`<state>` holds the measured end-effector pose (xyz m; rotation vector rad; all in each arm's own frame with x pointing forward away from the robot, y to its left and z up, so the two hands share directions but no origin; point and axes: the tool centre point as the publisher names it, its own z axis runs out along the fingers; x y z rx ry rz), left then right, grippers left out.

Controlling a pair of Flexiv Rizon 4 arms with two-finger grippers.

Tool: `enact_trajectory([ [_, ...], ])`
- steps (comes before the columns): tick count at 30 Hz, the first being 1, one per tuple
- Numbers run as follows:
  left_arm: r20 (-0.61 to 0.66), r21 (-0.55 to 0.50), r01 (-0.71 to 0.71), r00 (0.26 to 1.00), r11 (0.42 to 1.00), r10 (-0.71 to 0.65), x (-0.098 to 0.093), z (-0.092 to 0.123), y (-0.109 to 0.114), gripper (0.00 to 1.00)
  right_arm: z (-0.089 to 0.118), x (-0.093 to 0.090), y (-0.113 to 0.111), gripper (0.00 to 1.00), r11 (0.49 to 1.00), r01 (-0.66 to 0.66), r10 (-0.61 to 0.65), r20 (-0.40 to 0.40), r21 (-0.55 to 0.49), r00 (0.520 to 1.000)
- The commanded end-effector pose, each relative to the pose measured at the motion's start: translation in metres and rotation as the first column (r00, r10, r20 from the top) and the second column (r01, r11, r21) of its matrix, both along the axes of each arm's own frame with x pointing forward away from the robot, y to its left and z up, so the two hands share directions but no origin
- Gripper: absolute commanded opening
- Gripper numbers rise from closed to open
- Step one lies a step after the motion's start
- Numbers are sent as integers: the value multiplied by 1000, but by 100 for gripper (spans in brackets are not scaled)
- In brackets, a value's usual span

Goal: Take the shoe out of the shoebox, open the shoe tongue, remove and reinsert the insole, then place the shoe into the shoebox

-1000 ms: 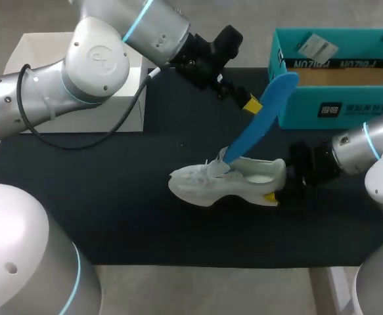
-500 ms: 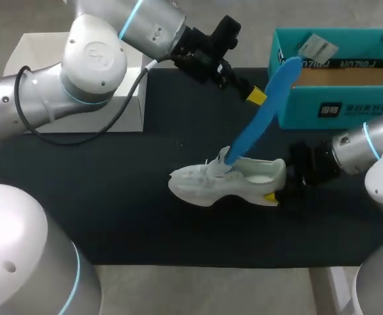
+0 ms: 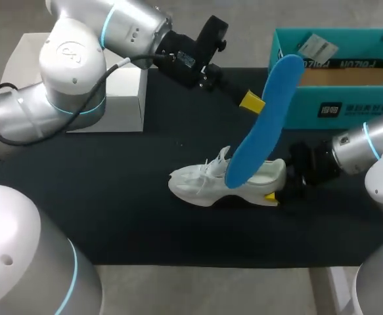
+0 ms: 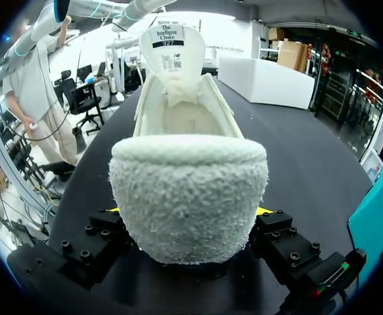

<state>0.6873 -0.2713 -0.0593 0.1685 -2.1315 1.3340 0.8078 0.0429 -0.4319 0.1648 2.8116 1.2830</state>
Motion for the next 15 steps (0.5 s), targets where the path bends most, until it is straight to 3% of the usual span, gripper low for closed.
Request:
enact_trajectory([
  [1, -37, -43, 13, 999, 999, -15, -17, 0, 7, 0, -2, -2, 1, 0, 1000, 1, -1, 1, -4, 1000],
  [15, -75, -178, 78, 993, 981, -92, -99, 35, 30, 0, -2, -2, 1, 0, 1000, 1, -1, 1, -4, 1000],
])
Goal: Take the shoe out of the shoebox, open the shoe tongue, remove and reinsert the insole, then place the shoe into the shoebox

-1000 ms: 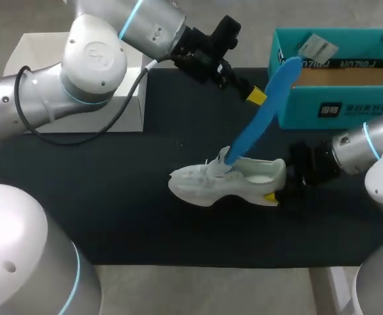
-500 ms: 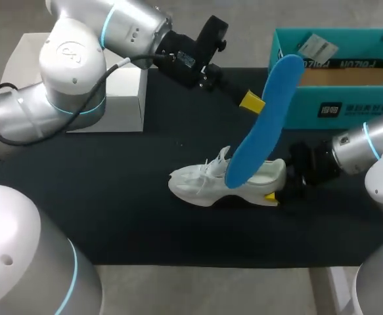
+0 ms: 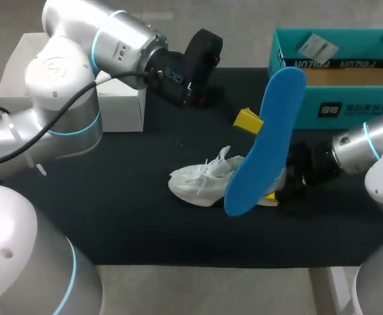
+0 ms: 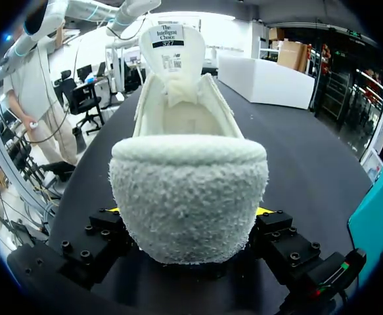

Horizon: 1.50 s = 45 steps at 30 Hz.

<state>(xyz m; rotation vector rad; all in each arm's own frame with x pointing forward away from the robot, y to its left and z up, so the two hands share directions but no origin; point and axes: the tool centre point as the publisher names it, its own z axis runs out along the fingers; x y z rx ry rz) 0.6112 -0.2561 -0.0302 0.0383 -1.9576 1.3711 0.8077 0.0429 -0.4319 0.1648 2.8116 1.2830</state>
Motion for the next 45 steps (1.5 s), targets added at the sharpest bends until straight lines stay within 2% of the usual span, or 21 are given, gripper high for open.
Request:
enact_trajectory([
  [1, -38, -63, -27, 999, 998, 25, -28, 8, 17, 0, -2, -2, 1, 0, 1000, 1, -1, 1, -3, 1000],
  [9, -83, -209, -43, 996, 977, 26, -59, 21, 32, 0, -2, -2, 1, 0, 1000, 1, -1, 1, -3, 1000],
  [15, -158, -299, -7, 987, 954, -42, -82, 28, 41, 0, -2, -2, 1, 0, 1000, 1, -1, 1, -3, 1000],
  [23, -145, -332, -3, 988, 943, -48, -102, 39, 50, 0, -2, -2, 1, 0, 1000, 1, -1, 1, -3, 1000],
  [34, -182, -325, 84, 972, 942, -149, -117, 43, 60, 0, -2, -2, 1, 0, 1000, 1, -1, 1, -3, 1000],
  [37, -181, -299, 100, 971, 949, -159, -114, 38, 61, 0, -2, -2, 1, 0, 1000, 1, -1, 1, -3, 1000],
  [45, -197, -336, 103, 964, 936, -177, -108, 33, 62, 0, -2, -2, 1, 0, 1000, 1, -1, 1, -3, 1000],
])
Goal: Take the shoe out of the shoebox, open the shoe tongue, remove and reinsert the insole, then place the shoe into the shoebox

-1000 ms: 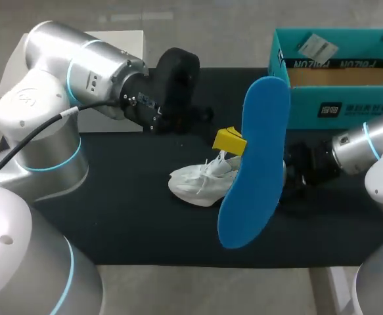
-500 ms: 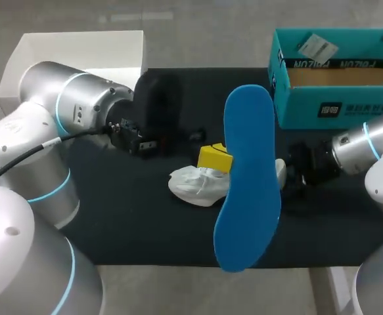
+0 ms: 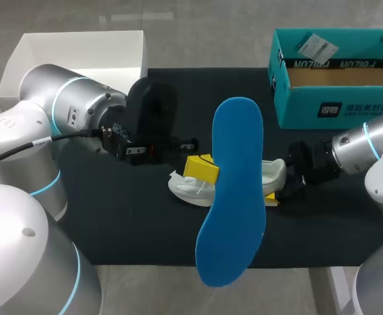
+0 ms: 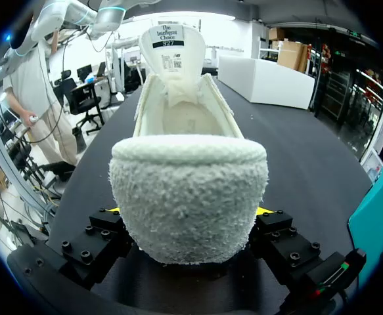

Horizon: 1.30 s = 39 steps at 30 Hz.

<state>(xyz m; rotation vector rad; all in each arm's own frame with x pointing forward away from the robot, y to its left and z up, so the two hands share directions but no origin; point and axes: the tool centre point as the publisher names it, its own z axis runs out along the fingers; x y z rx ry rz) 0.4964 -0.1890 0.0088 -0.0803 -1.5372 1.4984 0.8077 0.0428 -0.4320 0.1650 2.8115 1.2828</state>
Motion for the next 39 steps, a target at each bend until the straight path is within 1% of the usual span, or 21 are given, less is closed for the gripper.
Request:
enact_trajectory([
  [1, -13, -27, 15, 1000, 1000, -16, 7, -6, -5, 0, -2, -2, 1, 0, 1000, 1, -1, 1, -3, 1000],
  [12, -13, -27, 15, 1000, 1000, -16, 7, -6, -5, 0, -2, -2, 1, 0, 1000, 1, -1, 1, -3, 1000],
  [13, -13, -27, 15, 1000, 1000, -16, 7, -6, -5, 0, -2, -2, 1, 13, 1000, 1, -1, 1, -3, 1000],
  [14, -13, -27, 15, 1000, 1000, -16, 7, -6, -5, 0, -2, -2, 1, 38, 1000, 1, -1, 1, -3, 1000],
  [15, -13, -27, 15, 1000, 1000, -16, 7, -6, -5, 0, 4, -2, 0, 98, 1000, -1, 1, 5, -16, 1000],
  [16, -13, -27, 15, 1000, 1000, -16, 7, -6, -5, 0, 10, -3, -2, 100, 1000, -2, 3, 13, -29, 1000],
  [19, -13, -27, 15, 1000, 1000, -16, 7, -6, -5, 0, 25, -5, -6, 100, 999, 6, -5, 13, -47, 1000],
  [22, -13, -27, 15, 1000, 1000, -16, 7, -6, -5, 0, 33, -6, -10, 100, 997, 11, -11, 3, -77, 1000],
  [26, -13, -27, 15, 1000, 1000, -16, 7, -6, -5, 0, 43, -9, -15, 100, 995, 19, -18, 10, -103, 1000],
  [29, -13, -27, 15, 1000, 1000, -16, 7, -6, -5, 0, 51, -11, -17, 100, 984, 27, -28, -7, -176, 1000],
  [33, -13, -27, 15, 1000, 1000, -16, 7, -6, -5, 0, 62, -14, -18, 100, 966, 21, -38, -61, -257, 997],
  [39, -13, -27, 15, 1000, 1000, -16, 7, -6, -5, 0, 80, -18, -15, 100, 927, 4, -37, -82, -374, 996],
])
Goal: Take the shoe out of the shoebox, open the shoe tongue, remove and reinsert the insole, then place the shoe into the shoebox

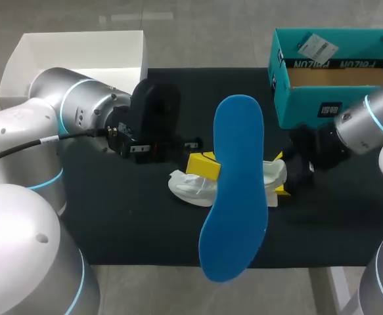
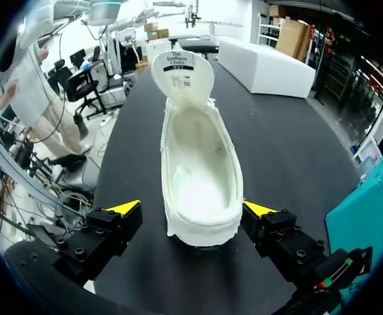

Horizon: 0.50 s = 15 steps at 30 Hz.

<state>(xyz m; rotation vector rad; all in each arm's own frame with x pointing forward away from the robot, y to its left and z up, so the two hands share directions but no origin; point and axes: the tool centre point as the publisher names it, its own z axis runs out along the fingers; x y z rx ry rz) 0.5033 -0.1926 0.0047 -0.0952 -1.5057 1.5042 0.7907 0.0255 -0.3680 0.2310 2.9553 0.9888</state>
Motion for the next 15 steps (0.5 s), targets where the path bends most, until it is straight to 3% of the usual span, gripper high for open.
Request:
enact_trajectory([
  [1, -1, -3, 2, 1000, 1000, -2, 0, -2, -1, 0, 19, -1, 3, 100, 981, -7, -1, -39, -196, 999],
  [9, -1, -3, 2, 1000, 1000, -2, 0, -2, -1, 0, 47, -5, 7, 100, 930, 43, -52, -13, -366, 999],
  [15, -1, -3, 2, 1000, 1000, -2, 0, -2, -1, 0, 55, -15, 11, 100, 872, 11, -34, -39, -489, 999],
])
